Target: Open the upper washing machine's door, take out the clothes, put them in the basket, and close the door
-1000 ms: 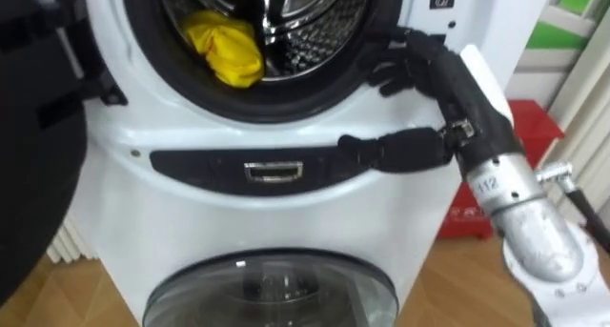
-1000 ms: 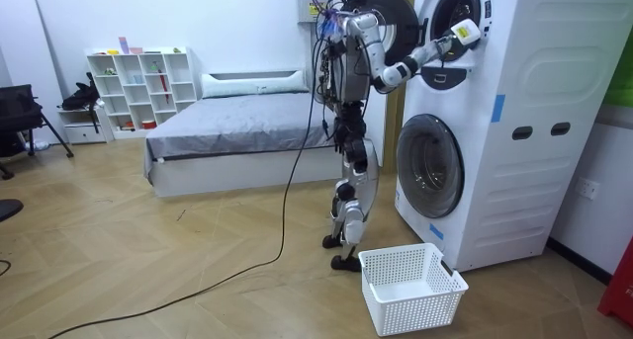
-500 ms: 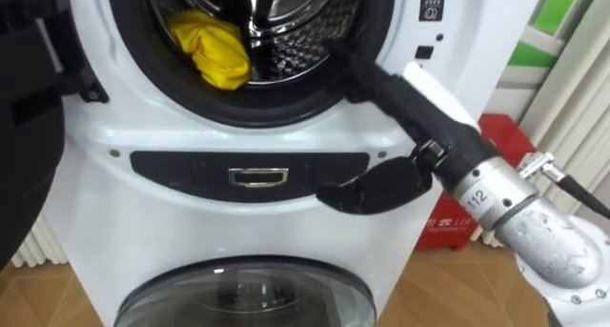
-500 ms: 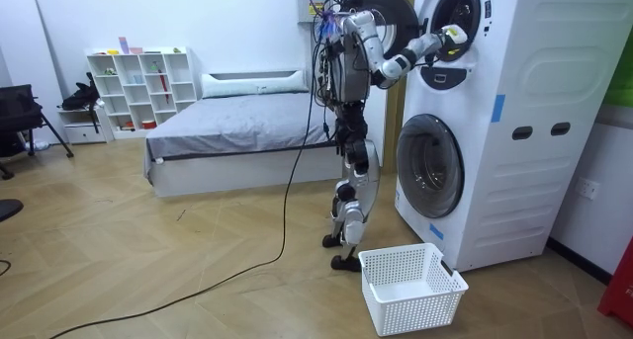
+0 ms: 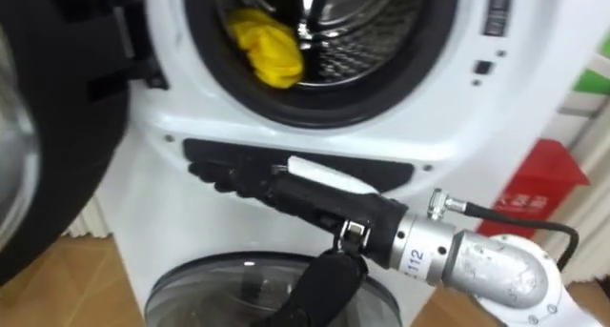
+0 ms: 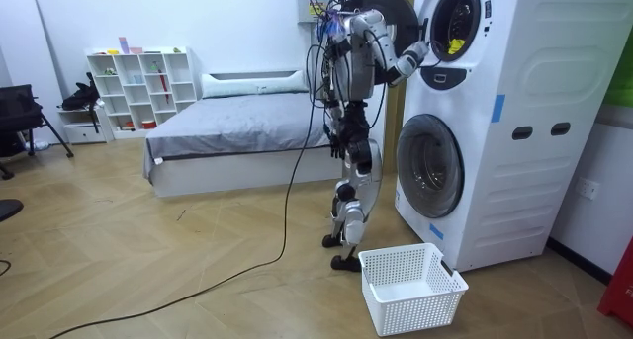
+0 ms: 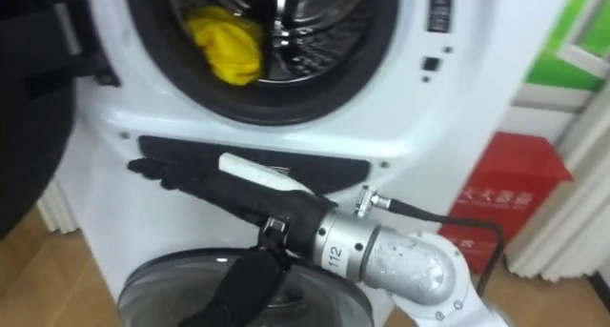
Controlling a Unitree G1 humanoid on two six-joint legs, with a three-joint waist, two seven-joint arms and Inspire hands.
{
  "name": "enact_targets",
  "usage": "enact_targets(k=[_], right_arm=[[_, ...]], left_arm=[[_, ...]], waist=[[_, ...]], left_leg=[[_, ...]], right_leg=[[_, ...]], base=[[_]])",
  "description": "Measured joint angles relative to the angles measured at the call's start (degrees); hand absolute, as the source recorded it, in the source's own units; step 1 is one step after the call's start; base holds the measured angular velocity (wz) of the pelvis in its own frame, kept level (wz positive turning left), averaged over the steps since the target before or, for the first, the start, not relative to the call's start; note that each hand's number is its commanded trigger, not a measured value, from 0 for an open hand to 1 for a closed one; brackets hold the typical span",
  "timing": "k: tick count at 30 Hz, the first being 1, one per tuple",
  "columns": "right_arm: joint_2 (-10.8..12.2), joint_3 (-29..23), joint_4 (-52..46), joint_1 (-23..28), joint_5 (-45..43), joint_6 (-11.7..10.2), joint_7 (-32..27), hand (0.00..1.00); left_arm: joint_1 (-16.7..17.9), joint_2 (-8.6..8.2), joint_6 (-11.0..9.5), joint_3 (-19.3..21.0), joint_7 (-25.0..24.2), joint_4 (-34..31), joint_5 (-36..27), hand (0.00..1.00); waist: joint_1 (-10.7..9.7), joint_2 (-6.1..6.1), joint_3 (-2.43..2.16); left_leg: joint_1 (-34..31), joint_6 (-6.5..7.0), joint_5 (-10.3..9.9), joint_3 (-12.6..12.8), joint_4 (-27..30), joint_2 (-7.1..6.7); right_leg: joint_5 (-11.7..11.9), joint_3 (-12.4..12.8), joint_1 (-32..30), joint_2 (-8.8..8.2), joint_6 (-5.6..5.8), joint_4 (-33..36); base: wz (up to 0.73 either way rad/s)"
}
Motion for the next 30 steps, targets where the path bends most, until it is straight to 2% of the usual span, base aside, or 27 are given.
enact_targets(k=[3,9,12,15,21,23,27,30], right_arm=[[-0.08,-0.39,-0.34,-1.02,-0.07,-0.08,-0.04,0.00],[-0.21,-5.81,-2.07,-1.26,-0.52,-0.57,-1.48,0.00],[-0.21,-7.83,-2.08,-1.31,-0.71,-0.61,-3.93,0.00],[-0.21,-8.09,-2.04,-2.62,-0.75,-0.61,-5.79,0.00],[-0.18,-8.16,-1.86,-6.06,-0.83,-1.28,-10.80,0.00],[-0.31,-8.38,-1.11,-7.84,-0.93,-1.43,-13.18,0.00],[-0.68,-10.51,-0.81,-11.29,-0.92,-1.50,-17.25,0.00],[-1.30,-10.95,0.09,-13.29,-0.49,-2.17,-20.09,0.00]], left_arm=[[0.01,-0.04,0.04,0.04,0.05,0.01,-0.05,0.00],[0.11,-0.60,0.10,1.69,0.05,-0.20,0.07,0.00],[0.78,-0.65,0.49,1.68,0.06,-0.24,0.03,0.00],[1.24,-0.67,0.58,1.63,0.08,-0.29,0.00,0.00],[2.08,-1.91,0.57,1.59,0.11,-0.25,0.02,0.00],[2.61,-2.43,0.48,1.49,0.09,-0.23,0.03,0.00],[3.42,-2.40,0.50,1.53,0.09,-0.23,0.06,0.00],[3.64,-2.39,0.63,1.61,-0.02,-0.30,0.11,0.00]], waist=[[-0.68,0.54,0.38],[-2.57,1.47,0.93],[-3.43,2.28,0.51],[-3.59,2.56,0.39],[-3.46,2.48,0.34],[-3.99,2.31,0.28],[-4.67,2.14,0.46],[-5.16,1.57,0.24]], left_leg=[[0.02,0.19,-0.13,-0.20,0.09,-0.08],[-0.04,0.33,-0.22,-0.54,-0.15,-0.69],[-0.06,0.36,-0.21,-0.80,-0.67,-0.80],[-0.02,0.37,-0.21,-0.85,-0.82,-0.81],[0.15,0.37,-0.21,-1.50,-0.73,-0.79],[0.11,0.37,-0.21,-1.83,-0.71,-0.81],[0.12,0.37,-0.21,-2.78,-0.05,-0.97],[0.35,0.36,-0.22,-3.28,0.18,-0.99]], right_leg=[[-0.07,-0.56,0.90,-0.31,0.30,-0.07],[-0.26,-0.88,0.99,-0.52,0.61,-0.10],[-0.27,-0.94,0.98,-0.52,0.63,-0.61],[-0.35,-0.93,0.89,-0.49,0.73,-0.83],[-0.43,-1.10,1.06,-0.47,0.78,-0.87],[-0.44,-1.55,1.08,-0.53,0.79,-0.76],[-0.58,-2.43,1.73,-0.78,0.82,-0.88],[-0.97,-2.77,1.83,-0.96,0.97,-0.87]], base=[[0.07],[0.02],[0.00],[0.00],[0.01],[0.08],[0.14],[0.12]])
